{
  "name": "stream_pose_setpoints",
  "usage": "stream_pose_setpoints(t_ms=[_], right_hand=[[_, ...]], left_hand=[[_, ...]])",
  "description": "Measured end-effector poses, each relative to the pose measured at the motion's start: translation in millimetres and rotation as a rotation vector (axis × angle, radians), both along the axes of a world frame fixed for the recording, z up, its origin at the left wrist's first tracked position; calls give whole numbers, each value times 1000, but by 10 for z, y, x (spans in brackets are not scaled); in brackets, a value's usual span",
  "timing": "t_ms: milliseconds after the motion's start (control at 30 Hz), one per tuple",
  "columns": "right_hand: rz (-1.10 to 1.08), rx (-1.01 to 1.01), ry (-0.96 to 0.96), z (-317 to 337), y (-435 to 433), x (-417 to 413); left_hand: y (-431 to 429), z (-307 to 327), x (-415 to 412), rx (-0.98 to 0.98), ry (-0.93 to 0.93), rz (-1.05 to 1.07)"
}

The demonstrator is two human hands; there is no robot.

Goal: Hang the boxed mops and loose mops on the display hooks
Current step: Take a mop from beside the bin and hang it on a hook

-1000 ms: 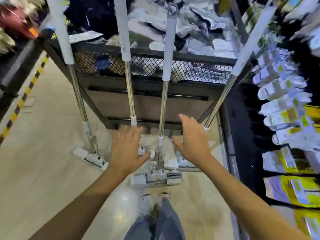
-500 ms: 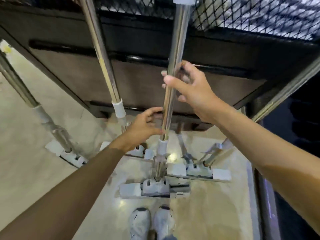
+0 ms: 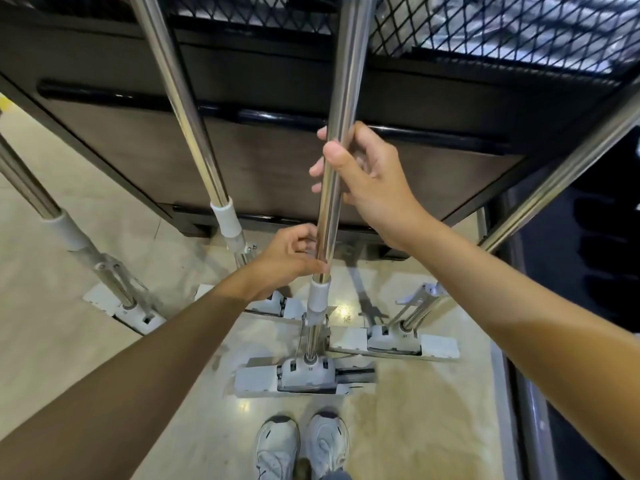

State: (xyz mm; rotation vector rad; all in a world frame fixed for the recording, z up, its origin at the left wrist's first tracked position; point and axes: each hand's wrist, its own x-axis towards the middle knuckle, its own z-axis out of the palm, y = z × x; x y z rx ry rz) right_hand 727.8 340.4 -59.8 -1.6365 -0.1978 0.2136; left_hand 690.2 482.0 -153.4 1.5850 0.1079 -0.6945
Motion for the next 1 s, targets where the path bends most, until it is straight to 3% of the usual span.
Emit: stream_pose_setpoints(t_ms=[367,667,1000], right_hand=[[-71,-19,-137,724,-56,-542],[-65,27,-201,2292,-55,-825],[-39,9,-332,4155,74,-1131]], left_hand=[[-63,864,-293,4,-87,-170],[-10,2439,-499,0,-287,-280],[206,4243,-764,-2,-378,-295]])
